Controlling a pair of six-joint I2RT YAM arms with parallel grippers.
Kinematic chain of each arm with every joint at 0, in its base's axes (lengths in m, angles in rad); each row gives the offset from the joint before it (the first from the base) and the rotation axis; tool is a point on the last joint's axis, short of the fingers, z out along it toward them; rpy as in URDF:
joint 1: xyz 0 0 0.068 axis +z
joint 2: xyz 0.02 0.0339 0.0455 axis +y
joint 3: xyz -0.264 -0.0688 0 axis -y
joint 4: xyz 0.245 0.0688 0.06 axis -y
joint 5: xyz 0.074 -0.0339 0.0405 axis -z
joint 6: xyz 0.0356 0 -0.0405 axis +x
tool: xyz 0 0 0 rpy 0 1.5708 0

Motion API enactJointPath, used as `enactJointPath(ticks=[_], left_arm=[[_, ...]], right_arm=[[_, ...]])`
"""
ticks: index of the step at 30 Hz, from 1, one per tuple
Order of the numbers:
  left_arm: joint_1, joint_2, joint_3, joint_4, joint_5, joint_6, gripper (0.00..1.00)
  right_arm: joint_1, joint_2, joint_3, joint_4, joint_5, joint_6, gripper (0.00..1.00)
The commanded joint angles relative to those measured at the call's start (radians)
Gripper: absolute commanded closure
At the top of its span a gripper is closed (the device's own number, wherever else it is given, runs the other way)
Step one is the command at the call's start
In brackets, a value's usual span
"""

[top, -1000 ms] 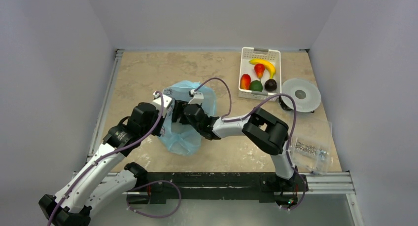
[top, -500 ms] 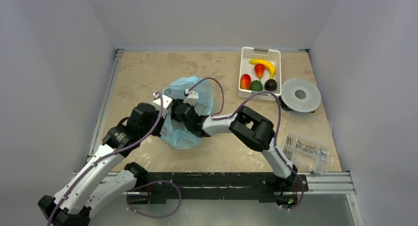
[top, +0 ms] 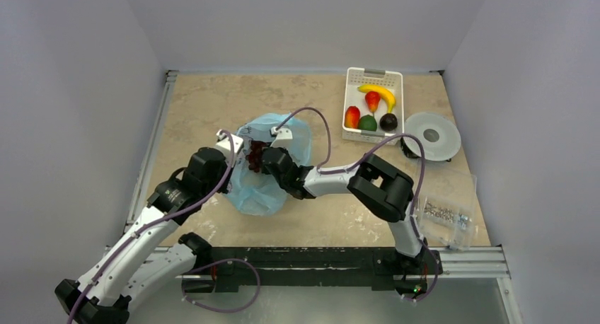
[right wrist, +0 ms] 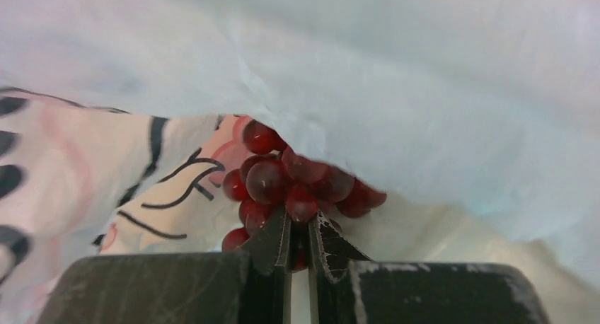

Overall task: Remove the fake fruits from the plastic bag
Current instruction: Take out the fake fruit from the plastic bag.

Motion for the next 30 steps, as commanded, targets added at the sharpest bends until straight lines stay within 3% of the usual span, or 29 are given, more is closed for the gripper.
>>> enactJointPath(ticks=[1,7,13,17,24,30], left_arm=[[-0.006,-0.025,-0.003,0.068,-0.117,0.026,1.0],[-0.005,-0.113,-0.147,0.254,-0.148,0.222,1.0],[-0.005,-0.068,-0.171,0.374,-0.177,0.381,1.0],[0.022,-0.032,-0.191,0.48,-0.218,0.401,1.0],[0.169,-0.015,-0.226,0.713,-0.118,0.41,1.0],[0.193,-0.025,-0.319,0.999,-0.026,0.509,1.0]], right_arm=[[0.0,-0.118,-0.038,0.05,-0.022,-0.098,1.0],[0.001,-0.22,-0.106,0.035,-0.134,-0.111,1.0],[0.002,-0.302,-0.145,0.049,-0.238,-0.115,1.0],[0.005,-0.373,-0.155,0.051,-0.264,-0.129,1.0],[0.011,-0.486,-0.19,0.071,-0.32,-0.132,1.0],[0.017,-0.555,-0.204,0.065,-0.36,-0.129,1.0]])
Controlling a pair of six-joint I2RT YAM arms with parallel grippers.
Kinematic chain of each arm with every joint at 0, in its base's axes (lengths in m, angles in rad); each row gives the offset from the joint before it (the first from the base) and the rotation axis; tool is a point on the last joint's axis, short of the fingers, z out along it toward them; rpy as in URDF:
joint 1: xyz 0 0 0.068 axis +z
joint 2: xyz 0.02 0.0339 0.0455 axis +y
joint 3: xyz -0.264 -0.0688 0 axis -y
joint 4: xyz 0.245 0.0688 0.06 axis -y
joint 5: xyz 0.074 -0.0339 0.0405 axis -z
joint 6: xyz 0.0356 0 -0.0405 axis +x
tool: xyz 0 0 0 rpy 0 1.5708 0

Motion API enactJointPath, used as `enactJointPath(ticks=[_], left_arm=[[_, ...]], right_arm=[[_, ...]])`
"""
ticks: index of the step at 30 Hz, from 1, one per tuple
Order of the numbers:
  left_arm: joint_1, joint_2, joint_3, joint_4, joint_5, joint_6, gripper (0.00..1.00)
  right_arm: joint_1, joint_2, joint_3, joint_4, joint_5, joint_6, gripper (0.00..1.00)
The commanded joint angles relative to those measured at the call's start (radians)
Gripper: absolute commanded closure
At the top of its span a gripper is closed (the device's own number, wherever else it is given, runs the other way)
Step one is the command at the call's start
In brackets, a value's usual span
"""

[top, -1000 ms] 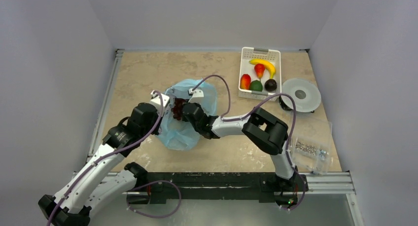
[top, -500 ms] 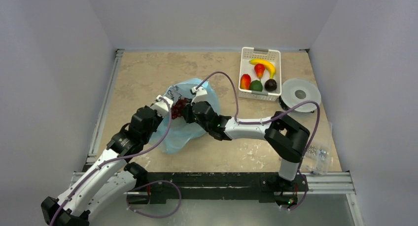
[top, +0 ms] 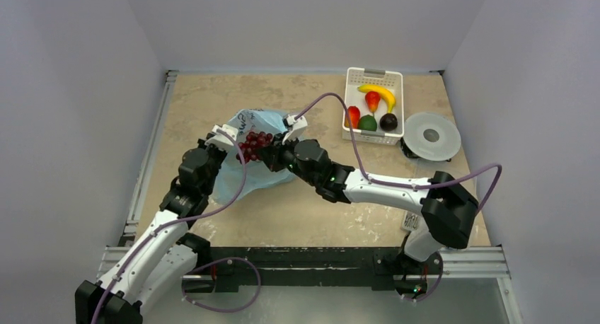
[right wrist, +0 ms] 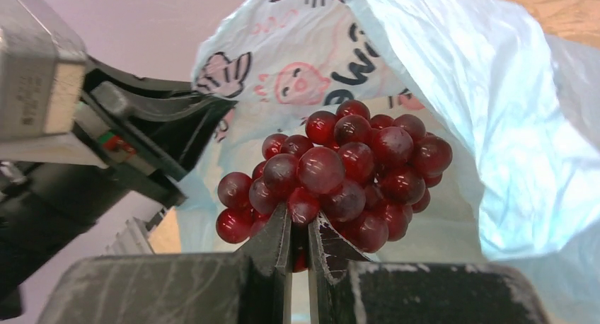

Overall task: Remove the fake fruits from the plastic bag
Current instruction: Take out the fake fruit from the plastic bag.

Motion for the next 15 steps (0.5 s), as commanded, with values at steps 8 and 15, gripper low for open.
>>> enactJointPath(ticks=[8,15], left_arm=[[0.026,0.02,-0.097,0.349,0.032,0.062,1.0],[0.028,0.141,0.07,0.114,-0.137,-0.064,1.0]], right_arm=[[0.016,-0.198,-0.097,0.053,-0.148,0.01,1.0],[0.016,-0.305,-0.158,-0.042,-0.15,-0.007,1.0]])
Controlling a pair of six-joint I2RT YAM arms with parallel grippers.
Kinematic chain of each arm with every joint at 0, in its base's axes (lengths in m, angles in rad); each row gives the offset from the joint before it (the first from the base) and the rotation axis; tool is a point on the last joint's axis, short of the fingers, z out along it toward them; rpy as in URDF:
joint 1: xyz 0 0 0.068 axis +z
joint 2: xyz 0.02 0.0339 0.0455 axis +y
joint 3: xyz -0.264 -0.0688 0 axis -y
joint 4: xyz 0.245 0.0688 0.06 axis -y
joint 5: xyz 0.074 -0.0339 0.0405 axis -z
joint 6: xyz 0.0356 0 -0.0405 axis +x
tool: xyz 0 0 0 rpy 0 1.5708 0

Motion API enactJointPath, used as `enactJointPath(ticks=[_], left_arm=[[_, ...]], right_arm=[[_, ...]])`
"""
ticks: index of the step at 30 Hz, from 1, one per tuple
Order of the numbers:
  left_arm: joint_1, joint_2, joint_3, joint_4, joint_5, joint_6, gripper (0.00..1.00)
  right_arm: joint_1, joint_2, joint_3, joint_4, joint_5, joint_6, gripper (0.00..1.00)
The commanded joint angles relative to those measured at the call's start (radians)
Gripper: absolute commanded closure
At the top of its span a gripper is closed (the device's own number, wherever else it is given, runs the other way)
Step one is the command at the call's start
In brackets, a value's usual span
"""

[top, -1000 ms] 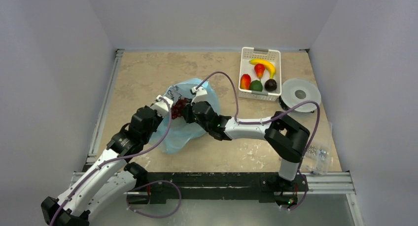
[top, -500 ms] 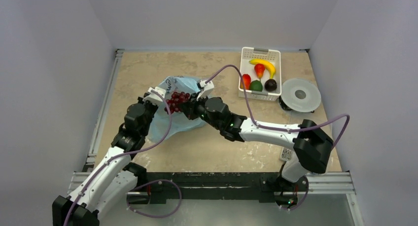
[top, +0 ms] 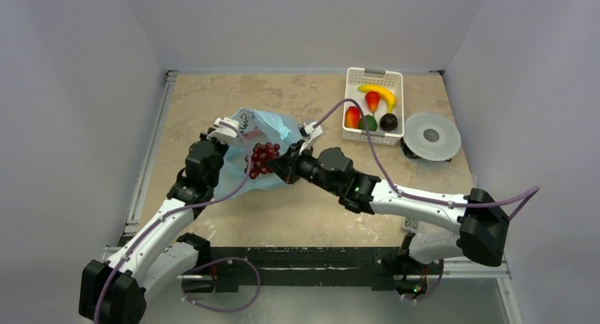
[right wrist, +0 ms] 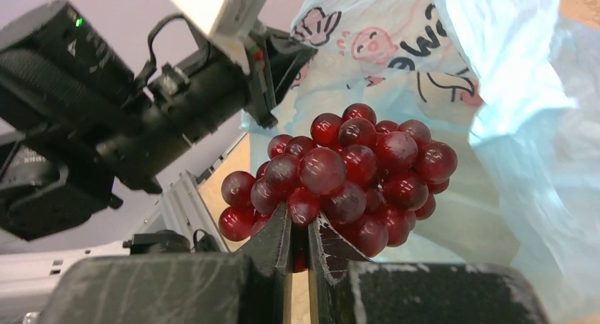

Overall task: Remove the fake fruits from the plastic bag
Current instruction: Take out the fake fruit from the plastic bag, then move the plastic bag to the center of the board.

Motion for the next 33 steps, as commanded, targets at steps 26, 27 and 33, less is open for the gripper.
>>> enactJointPath(ticks=[26,27,33], left_arm=[[0.226,0.274,0.467,-0.684,-0.462,-0.649,1.0],[0.233,0.266,0.465,-0.683,-0.445,-0.652,0.96],[0.241,0.198,0.447,-0.663,-0.343,-0.654,0.49]], right_arm=[[-0.057,-0.296,0.043,-0.343,0.149,-0.017,1.0],[-0.069,-0.297,0.048,-0.354,0.158,-0.01,1.0],[-0.239,-0.258,0.062,-0.398,0.094,0.039,1.0]])
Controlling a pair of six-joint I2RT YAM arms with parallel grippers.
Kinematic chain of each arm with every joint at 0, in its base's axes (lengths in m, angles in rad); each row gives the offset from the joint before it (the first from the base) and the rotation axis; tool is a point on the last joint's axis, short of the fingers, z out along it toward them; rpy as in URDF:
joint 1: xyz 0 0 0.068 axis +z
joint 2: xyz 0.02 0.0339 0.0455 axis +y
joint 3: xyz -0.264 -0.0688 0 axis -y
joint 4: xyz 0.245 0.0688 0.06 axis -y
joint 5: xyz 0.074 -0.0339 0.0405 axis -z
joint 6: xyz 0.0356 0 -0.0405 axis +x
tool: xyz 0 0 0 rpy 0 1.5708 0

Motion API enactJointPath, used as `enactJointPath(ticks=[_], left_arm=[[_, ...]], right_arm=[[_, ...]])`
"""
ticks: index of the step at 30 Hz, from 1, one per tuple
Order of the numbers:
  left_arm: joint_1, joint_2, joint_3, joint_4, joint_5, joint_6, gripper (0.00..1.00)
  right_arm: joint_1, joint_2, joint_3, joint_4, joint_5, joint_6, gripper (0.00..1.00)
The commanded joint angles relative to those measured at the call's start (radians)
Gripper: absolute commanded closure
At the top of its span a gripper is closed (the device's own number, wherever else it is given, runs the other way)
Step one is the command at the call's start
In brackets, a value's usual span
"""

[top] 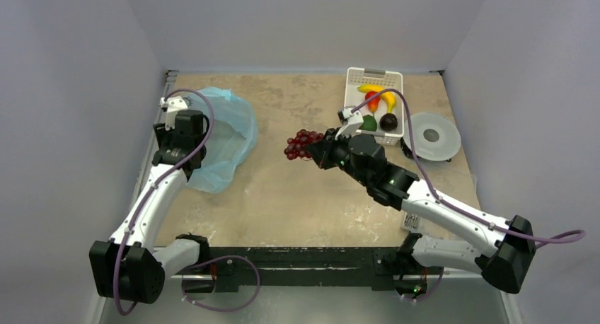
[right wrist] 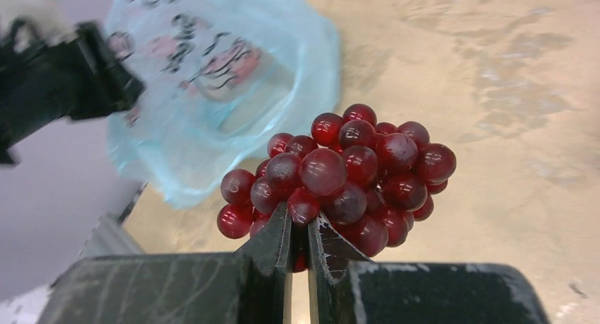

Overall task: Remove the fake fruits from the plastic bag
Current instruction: Move the plastic bag to the center of the board, then place the fake fruit in the bin.

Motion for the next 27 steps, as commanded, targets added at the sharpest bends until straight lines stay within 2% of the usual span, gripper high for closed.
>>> enactJointPath(ticks=[1,2,3,5,6,12,15,18,21,27], left_arm=[[0.007,-0.086,0.014,0.033,0.095,-0.019,0.36],[0.007,-0.108,0.009,0.044,0.123,-0.013,0.21],[0.007,-0.134,0.0,0.058,0.15,-0.006,0.12],[0.007,-0.2,-0.022,0.093,0.231,0.012,0.01],[0.007,-0.243,-0.044,0.122,0.272,0.028,0.0],[0.007,-0.518,-0.188,0.299,0.493,0.086,0.0],[0.006,-0.601,-0.232,0.36,0.623,0.102,0.0],[-0.003,-0.585,-0.219,0.347,0.733,0.12,0.05],[-0.023,-0.548,-0.19,0.326,0.808,0.128,0.08],[-0.071,-0.545,-0.194,0.334,0.826,0.15,0.08]], right_arm=[[-0.129,0.025,0.075,-0.009,0.005,0.031,1.0],[-0.159,0.041,0.087,-0.029,0.007,0.028,1.0],[-0.19,0.06,0.101,-0.046,0.005,0.024,1.0],[-0.263,0.1,0.127,-0.066,-0.005,0.022,1.0],[-0.294,0.118,0.142,-0.075,-0.003,0.022,1.0],[-0.439,0.222,0.249,-0.162,0.092,-0.016,1.0],[-0.484,0.26,0.296,-0.178,0.165,-0.05,1.0],[-0.53,0.313,0.354,-0.205,0.23,-0.077,1.0],[-0.575,0.369,0.415,-0.213,0.221,-0.086,1.0],[-0.6,0.513,0.535,-0.192,0.213,-0.154,1.0]])
